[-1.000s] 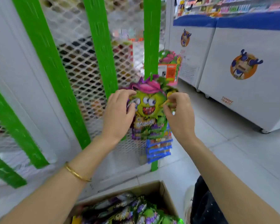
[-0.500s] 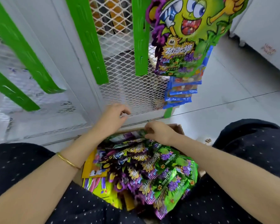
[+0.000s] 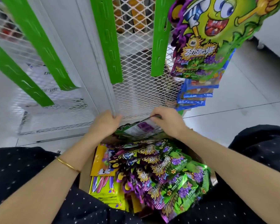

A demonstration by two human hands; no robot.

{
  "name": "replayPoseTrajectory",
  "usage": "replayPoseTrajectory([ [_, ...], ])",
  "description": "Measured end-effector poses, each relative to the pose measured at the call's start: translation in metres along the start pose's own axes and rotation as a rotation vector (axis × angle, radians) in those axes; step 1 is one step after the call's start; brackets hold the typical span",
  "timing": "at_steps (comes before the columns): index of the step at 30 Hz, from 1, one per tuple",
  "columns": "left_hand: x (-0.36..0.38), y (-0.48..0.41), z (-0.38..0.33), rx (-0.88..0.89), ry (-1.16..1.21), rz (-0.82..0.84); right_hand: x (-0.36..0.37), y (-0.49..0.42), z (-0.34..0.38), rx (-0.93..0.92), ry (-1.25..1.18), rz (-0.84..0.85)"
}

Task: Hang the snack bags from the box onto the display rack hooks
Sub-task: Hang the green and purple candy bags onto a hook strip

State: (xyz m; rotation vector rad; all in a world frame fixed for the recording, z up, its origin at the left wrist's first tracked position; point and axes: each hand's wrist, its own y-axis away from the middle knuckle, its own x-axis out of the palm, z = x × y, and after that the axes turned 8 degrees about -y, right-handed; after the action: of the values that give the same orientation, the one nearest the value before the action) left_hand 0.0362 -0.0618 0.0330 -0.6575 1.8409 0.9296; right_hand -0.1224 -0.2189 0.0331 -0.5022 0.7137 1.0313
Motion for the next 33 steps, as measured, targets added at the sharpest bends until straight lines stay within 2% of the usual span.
replayPoseTrajectory([
  [2, -0.006, 0.002, 0.003, -0.127, 0.128, 0.052, -0.021, 0.007, 0.009, -0.067, -0.034, -0.145],
  [3, -0.008, 0.004, 0.001, -0.197, 0.310, 0.116, -0.028, 0.014, 0.012, -0.116, -0.047, -0.223],
  [6, -0.018, 0.013, -0.011, -0.416, 1.101, 0.469, -0.035, 0.034, 0.019, -0.304, -0.081, -0.342],
  [7, -0.018, 0.014, -0.014, -0.429, 1.283, 0.513, -0.035, 0.039, 0.019, -0.349, -0.104, -0.333],
  [8, -0.018, 0.015, -0.018, -0.399, 1.365, 0.502, -0.035, 0.043, 0.020, -0.387, -0.129, -0.300],
  [9, -0.016, 0.014, -0.022, -0.350, 1.368, 0.451, -0.036, 0.047, 0.020, -0.410, -0.156, -0.240],
  [11, -0.013, 0.016, -0.029, -0.246, 1.264, 0.296, -0.040, 0.055, 0.019, -0.364, -0.253, -0.012],
  [13, -0.017, 0.017, -0.034, -0.129, 1.109, 0.209, -0.048, 0.061, 0.020, -0.205, -0.381, 0.260],
  [14, -0.020, 0.019, -0.036, -0.059, 1.047, 0.194, -0.051, 0.063, 0.021, -0.129, -0.436, 0.333],
  [15, -0.023, 0.022, -0.039, 0.018, 0.997, 0.185, -0.055, 0.065, 0.021, -0.066, -0.483, 0.337],
  [17, -0.030, 0.029, -0.046, 0.174, 0.885, 0.148, -0.063, 0.064, 0.019, 0.029, -0.517, 0.181],
  [19, -0.037, 0.040, -0.053, 0.276, 0.767, 0.107, -0.069, 0.058, 0.017, 0.066, -0.388, -0.011],
  [21, -0.045, 0.047, -0.059, 0.366, 0.701, 0.074, -0.079, 0.050, 0.018, 0.056, -0.236, -0.103],
  [25, -0.072, 0.056, -0.073, 0.509, 0.632, 0.023, -0.111, 0.032, 0.032, 0.050, -0.160, -0.176],
  [29, -0.110, 0.066, -0.097, 0.599, 0.566, -0.036, -0.147, 0.020, 0.046, 0.122, -0.403, -0.145],
  [33, -0.165, 0.069, -0.134, 0.695, 0.449, 0.017, -0.192, 0.015, 0.060, 0.076, -0.511, -0.254],
])
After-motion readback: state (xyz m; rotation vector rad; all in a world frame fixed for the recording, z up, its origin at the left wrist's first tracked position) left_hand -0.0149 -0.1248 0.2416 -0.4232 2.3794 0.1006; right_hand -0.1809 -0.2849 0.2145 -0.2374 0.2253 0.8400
